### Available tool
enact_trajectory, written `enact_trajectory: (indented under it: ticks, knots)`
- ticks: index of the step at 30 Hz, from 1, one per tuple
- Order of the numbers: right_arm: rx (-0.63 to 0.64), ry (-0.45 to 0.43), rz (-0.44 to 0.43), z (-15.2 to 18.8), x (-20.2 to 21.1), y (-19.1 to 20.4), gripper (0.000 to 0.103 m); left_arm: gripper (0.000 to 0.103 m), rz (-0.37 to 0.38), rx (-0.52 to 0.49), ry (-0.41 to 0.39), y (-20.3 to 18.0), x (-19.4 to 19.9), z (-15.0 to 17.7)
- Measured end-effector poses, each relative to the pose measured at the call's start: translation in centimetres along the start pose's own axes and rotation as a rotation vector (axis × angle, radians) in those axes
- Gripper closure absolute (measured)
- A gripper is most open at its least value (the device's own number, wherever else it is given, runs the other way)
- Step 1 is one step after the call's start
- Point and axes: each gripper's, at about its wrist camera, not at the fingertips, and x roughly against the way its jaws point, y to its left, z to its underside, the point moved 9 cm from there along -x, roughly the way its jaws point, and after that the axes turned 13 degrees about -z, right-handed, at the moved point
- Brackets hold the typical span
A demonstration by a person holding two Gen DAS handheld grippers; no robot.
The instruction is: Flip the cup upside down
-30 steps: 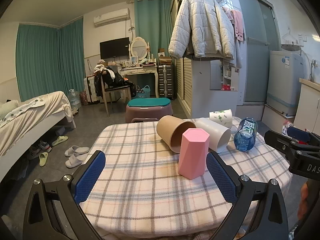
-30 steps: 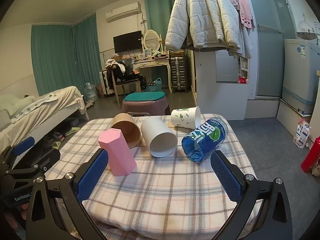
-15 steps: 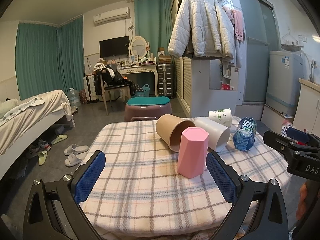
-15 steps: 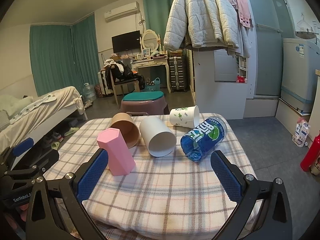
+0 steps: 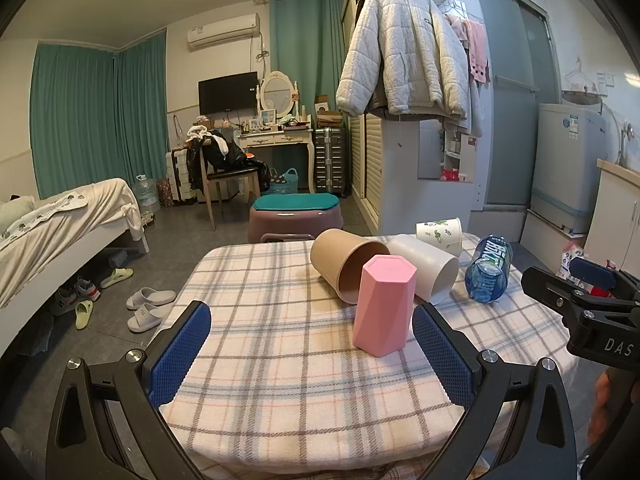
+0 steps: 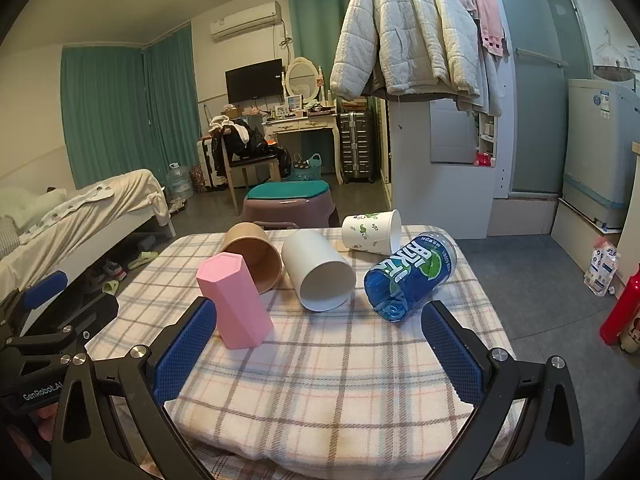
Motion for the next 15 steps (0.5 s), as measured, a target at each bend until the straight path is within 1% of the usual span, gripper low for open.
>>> enact_trajectory:
  ticks: [15]
  knots:
    - [-0.001,0.006,-0.001,0.13,-0.16,0.11,0.0,0.0,0.002,-0.001,-0.003,-0.14,0.14,0.02]
